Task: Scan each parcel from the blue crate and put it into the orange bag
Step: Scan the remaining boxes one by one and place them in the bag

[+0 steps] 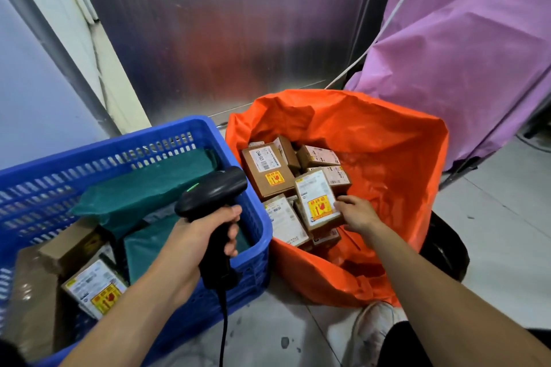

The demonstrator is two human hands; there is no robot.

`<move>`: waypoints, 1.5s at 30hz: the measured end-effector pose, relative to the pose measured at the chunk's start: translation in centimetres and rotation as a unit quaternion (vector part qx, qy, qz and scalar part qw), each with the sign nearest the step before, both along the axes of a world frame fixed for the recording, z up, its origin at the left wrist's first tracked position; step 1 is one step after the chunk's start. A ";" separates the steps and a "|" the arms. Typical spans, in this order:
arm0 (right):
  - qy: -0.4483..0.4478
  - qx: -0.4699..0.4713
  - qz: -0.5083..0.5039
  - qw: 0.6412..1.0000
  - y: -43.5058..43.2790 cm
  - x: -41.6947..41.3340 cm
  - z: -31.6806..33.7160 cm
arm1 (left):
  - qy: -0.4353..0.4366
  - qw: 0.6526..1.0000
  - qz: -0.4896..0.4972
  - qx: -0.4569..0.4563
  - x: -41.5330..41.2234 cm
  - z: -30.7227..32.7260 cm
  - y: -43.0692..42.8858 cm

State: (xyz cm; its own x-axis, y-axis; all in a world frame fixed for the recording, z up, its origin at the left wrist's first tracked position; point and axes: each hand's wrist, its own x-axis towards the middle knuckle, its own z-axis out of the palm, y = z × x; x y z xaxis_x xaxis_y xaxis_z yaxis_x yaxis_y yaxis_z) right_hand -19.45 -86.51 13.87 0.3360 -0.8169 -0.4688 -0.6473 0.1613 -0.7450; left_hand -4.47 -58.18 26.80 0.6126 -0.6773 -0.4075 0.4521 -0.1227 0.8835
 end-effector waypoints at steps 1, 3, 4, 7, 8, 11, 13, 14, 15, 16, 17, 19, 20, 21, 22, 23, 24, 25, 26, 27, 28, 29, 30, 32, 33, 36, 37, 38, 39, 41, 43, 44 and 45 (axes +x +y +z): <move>0.021 -0.012 0.023 0.999 0.0 0.1 -0.5 | -0.001 1.000 0.000 -0.001 0.0 -0.1 0.0; 0.068 -0.018 0.066 0.995 0.0 0.0 -1.5 | -0.001 1.000 -0.001 0.000 0.0 -0.3 0.0; 0.083 -0.017 0.077 0.993 0.1 0.0 -1.6 | 0.000 1.000 -0.003 0.001 0.0 -0.3 0.1; 0.090 -0.013 0.080 0.993 -0.2 0.1 -2.3 | 0.000 1.000 -0.003 0.001 0.1 -0.2 0.0; 0.090 -0.014 0.085 0.992 -0.2 0.1 -2.4 | -0.001 1.000 0.001 0.000 0.1 -0.1 0.0; 0.087 -0.019 0.095 0.992 0.0 0.4 -1.6 | -0.001 1.000 0.007 -0.003 0.3 0.2 0.1; 0.084 -0.026 0.099 0.991 0.7 0.9 0.1 | 0.002 1.000 0.015 -0.009 0.4 0.5 0.3; 0.083 -0.034 0.102 0.991 1.1 1.0 1.2 | 0.004 1.000 0.019 -0.014 0.5 0.7 0.5; 0.079 -0.043 0.104 0.991 1.5 1.5 2.2 | 0.001 1.000 0.022 -0.020 0.7 1.1 0.9; 0.081 -0.051 0.103 0.990 1.4 1.5 2.6 | 0.001 1.000 0.020 -0.021 0.7 1.1 0.8; 0.077 -0.056 0.101 0.990 1.2 1.7 3.0 | -0.001 1.000 0.020 -0.021 0.7 1.2 0.6; 0.072 -0.077 0.115 0.988 1.6 2.4 4.7 | -0.005 0.999 0.031 -0.031 0.7 1.9 1.1; 0.075 -0.090 0.131 0.984 1.8 2.7 5.7 | -0.009 0.999 0.037 -0.036 0.6 2.2 1.3; 0.078 -0.105 0.151 0.980 2.1 3.1 6.9 | -0.013 0.998 0.042 -0.040 0.6 2.4 1.5; 0.080 -0.123 0.172 0.974 2.5 3.5 8.5 | -0.017 0.998 0.047 -0.045 0.6 2.9 1.8; 0.084 -0.149 0.192 0.967 2.8 4.0 10.0 | -0.021 0.997 0.053 -0.050 0.7 3.3 2.1; 0.081 -0.174 0.208 0.959 3.4 4.5 12.0 | -0.029 0.996 0.060 -0.055 0.9 3.9 2.5; 0.072 -0.194 0.221 0.953 3.9 5.0 13.8 | -0.038 0.995 0.067 -0.058 1.1 4.4 2.8; 0.064 -0.215 0.232 0.947 4.2 5.4 15.5 | -0.048 0.994 0.076 -0.062 1.4 4.8 3.2; 0.056 -0.233 0.243 0.940 4.7 5.9 17.2 | -0.059 0.992 0.090 -0.067 1.8 5.4 3.8; 0.049 -0.245 0.255 0.934 5.3 6.2 18.8 | -0.067 0.990 0.103 -0.073 2.2 5.8 4.3; 0.038 -0.261 0.268 0.927 5.9 6.5 20.4 | -0.072 0.987 0.117 -0.080 2.7 6.3 5.0; 0.030 -0.272 0.279 0.920 6.6 6.7 21.7 | -0.072 0.985 0.129 -0.086 3.1 6.6 5.6; 0.001 -0.289 0.287 0.913 8.2 7.0 23.7 | -0.065 0.982 0.148 -0.098 3.9 7.3 6.8; -0.019 -0.292 0.282 0.914 9.0 7.0 24.2 | -0.061 0.981 0.155 -0.103 4.2 7.5 7.3; -0.058 -0.285 0.266 0.919 11.5 7.2 24.4 | -0.057 0.978 0.167 -0.110 4.8 8.3 8.4; -0.056 -0.284 0.278 0.916 12.4 7.6 24.1 | -0.058 0.977 0.172 -0.112 5.0 8.5 9.0; -0.056 -0.288 0.287 0.912 13.0 8.0 24.0 | -0.061 0.976 0.176 -0.111 5.1 8.6 9.2; -0.058 -0.291 0.296 0.908 13.8 8.4 23.8 | -0.065 0.975 0.183 -0.107 5.1 8.7 9.8; -0.067 -0.291 0.312 0.902 14.6 9.3 23.8 | -0.073 0.972 0.198 -0.101 5.5 8.9 10.7; -0.065 -0.292 0.330 0.895 15.4 10.0 23.9 | -0.071 0.969 0.213 -0.098 6.0 8.9 11.9; -0.064 -0.291 0.337 0.893 15.8 10.4 23.8 | -0.070 0.968 0.221 -0.100 6.4 8.8 12.7; -0.063 -0.288 0.339 0.893 16.0 10.6 23.7 | -0.072 0.966 0.226 -0.100 6.8 8.8 13.2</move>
State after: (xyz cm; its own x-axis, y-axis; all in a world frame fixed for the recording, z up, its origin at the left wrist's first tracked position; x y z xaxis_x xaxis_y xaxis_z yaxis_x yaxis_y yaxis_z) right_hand -8.84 -70.49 37.61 0.8659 -0.4986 0.0396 -0.3562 -0.6703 -0.6510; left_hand 2.30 -45.02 35.58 0.9053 -0.3828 -0.1843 0.2895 0.2385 0.9270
